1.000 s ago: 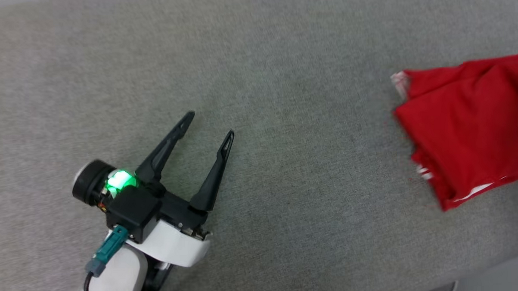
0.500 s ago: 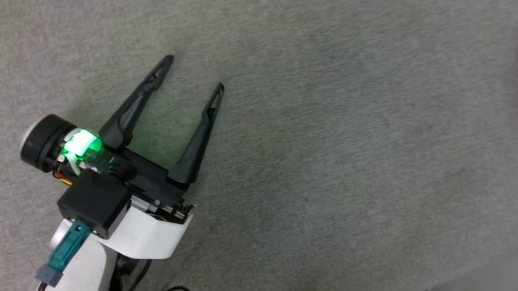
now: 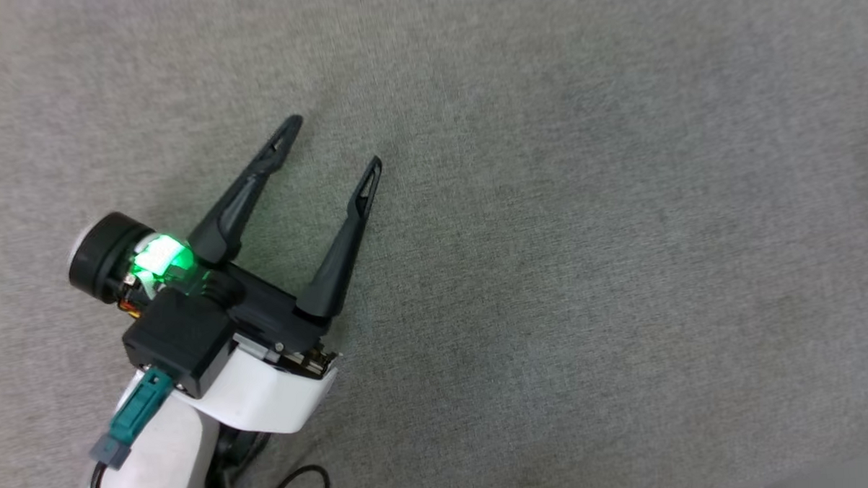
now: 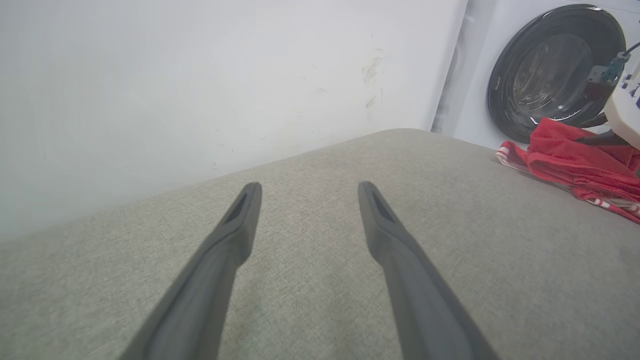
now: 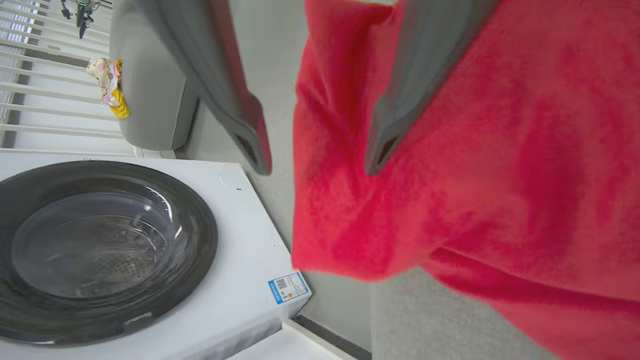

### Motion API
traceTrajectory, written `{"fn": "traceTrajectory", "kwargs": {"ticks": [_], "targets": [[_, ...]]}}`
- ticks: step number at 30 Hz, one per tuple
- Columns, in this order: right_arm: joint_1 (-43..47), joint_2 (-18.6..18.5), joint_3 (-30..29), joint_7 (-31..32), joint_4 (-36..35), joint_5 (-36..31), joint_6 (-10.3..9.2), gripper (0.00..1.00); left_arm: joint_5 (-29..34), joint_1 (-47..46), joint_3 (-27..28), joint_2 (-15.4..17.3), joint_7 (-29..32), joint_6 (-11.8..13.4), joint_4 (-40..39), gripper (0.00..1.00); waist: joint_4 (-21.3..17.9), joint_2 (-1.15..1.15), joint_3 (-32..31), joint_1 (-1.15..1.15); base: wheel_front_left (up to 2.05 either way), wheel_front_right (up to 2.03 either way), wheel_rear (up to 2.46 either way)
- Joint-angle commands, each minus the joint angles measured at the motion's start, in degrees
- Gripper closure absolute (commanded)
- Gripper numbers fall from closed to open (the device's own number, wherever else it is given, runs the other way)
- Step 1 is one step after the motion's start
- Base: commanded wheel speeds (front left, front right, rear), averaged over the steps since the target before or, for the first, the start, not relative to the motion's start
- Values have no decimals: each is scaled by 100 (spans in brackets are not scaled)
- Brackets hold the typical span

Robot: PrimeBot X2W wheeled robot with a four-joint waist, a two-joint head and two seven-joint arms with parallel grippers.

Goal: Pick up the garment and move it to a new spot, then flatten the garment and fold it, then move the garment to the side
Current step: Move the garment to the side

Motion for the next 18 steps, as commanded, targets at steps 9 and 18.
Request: {"fn": "traceTrajectory", "kwargs": {"ticks": [9,18], "targets": [[244,258,-32,143,-1303,284,-10,0,-266,489,91,-321,-363,156,767,0,264,0,-1355,-1,0,0,0],[981,1257,-152,13,-3068,1123,-9,0,-502,1067,418,-651,-408,226,1176,0,786,0,-2320,-1,0,0,0]]}}
